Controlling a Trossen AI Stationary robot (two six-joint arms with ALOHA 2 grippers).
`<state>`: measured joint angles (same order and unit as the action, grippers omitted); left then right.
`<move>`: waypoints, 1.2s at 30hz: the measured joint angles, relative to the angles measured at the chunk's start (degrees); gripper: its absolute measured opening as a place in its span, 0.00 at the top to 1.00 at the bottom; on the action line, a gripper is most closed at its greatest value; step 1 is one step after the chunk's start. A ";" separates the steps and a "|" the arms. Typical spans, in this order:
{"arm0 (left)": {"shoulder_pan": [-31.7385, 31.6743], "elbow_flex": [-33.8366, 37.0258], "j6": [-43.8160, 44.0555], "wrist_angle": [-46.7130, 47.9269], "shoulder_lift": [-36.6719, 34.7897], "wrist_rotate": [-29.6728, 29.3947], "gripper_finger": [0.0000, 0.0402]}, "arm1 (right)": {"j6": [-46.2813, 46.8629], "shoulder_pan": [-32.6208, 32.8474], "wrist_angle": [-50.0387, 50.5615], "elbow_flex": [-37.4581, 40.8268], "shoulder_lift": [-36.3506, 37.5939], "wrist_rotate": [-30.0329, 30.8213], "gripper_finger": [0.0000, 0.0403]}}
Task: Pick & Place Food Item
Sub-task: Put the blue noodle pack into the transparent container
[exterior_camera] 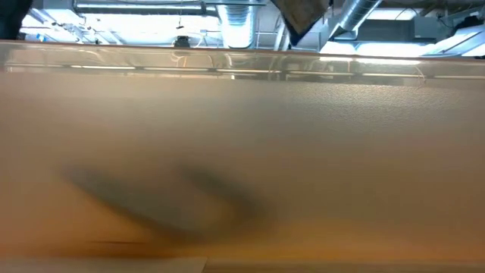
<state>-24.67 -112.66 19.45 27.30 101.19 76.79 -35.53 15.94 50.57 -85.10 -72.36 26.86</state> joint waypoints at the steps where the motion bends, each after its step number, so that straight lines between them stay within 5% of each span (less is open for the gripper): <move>1: -0.01 0.00 -0.51 0.55 -1.74 -0.76 0.57 | -0.07 -0.59 -0.22 0.00 -0.09 -1.05 1.00; 9: 2.12 -0.09 -13.59 10.29 -18.38 -18.89 0.96 | -7.48 -7.75 -8.75 -0.83 -5.87 -9.98 1.00; 13: 4.82 -0.09 -17.83 16.27 -24.45 -33.83 0.99 | -10.44 -12.51 -10.64 -5.88 -12.69 -15.71 1.00; 18: 8.11 -0.09 -17.74 19.82 -28.89 -43.46 0.99 | -13.00 -17.78 -11.82 -15.83 -22.61 -20.96 1.00; 24: 10.74 -0.07 -17.67 24.98 -30.78 -49.76 1.00 | -13.11 -22.88 -12.62 -28.11 -34.59 -24.35 1.00; 36: 12.09 -0.04 -17.65 29.29 -30.60 -50.90 1.00 | -13.03 -28.26 -12.29 -43.20 -52.64 -28.58 1.00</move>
<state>-12.58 -112.71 1.80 56.60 70.59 25.89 -48.56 -12.33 38.29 -128.30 -125.00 -1.72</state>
